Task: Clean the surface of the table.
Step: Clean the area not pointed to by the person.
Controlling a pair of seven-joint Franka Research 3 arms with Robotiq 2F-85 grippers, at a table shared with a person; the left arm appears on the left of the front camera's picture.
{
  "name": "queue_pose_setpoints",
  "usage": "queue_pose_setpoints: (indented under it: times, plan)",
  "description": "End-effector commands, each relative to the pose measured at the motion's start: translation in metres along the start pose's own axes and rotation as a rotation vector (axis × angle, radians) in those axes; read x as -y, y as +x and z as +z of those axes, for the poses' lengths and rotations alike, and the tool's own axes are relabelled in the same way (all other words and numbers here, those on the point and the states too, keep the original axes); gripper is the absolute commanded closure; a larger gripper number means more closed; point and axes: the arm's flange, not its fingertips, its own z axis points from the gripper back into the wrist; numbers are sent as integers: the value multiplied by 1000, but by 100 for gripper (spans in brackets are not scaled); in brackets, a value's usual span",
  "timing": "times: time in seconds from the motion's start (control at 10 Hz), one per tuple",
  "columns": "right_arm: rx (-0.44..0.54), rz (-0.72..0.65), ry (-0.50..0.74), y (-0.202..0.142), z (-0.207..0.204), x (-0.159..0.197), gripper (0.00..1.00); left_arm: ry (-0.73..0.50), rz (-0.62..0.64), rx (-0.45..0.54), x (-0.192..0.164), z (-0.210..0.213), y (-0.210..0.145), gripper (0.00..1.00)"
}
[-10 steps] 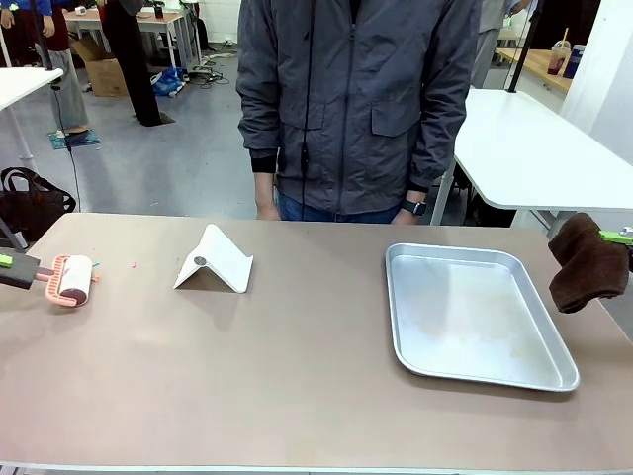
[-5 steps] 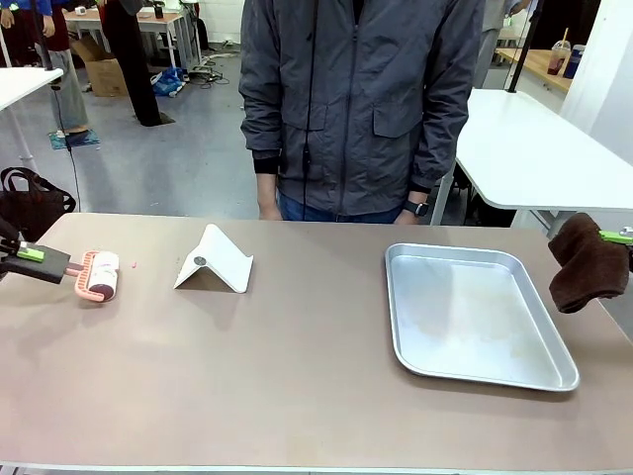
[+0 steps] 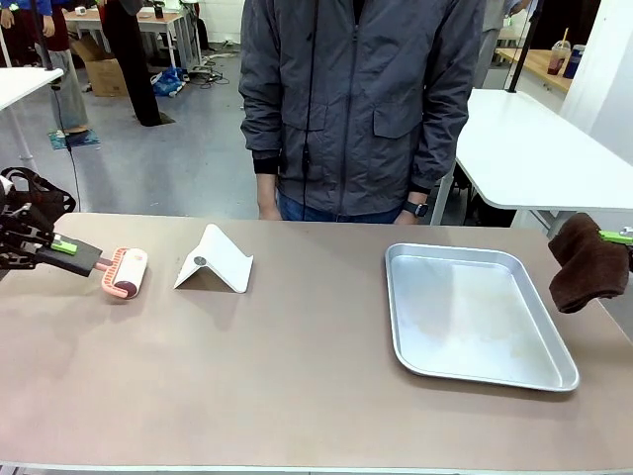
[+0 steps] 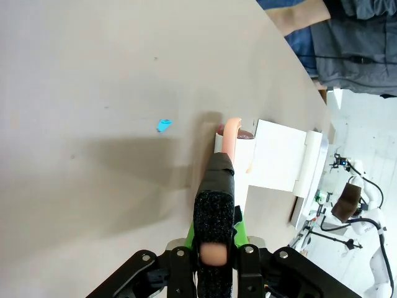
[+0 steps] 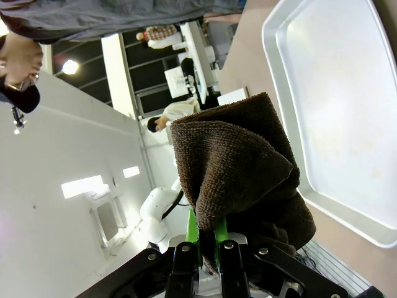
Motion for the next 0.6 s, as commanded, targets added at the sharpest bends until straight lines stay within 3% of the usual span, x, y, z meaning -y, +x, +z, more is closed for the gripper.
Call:
queue_pose_setpoints:
  times: [0.0, 0.5]
  plan:
    - [-1, 8, -1, 0, 0, -4, 89, 82, 23, -5, -12, -23, 9, 82]
    - [-1, 8, -1, 0, 0, -4, 89, 18, -47, -1, -7, -12, 2, 82]
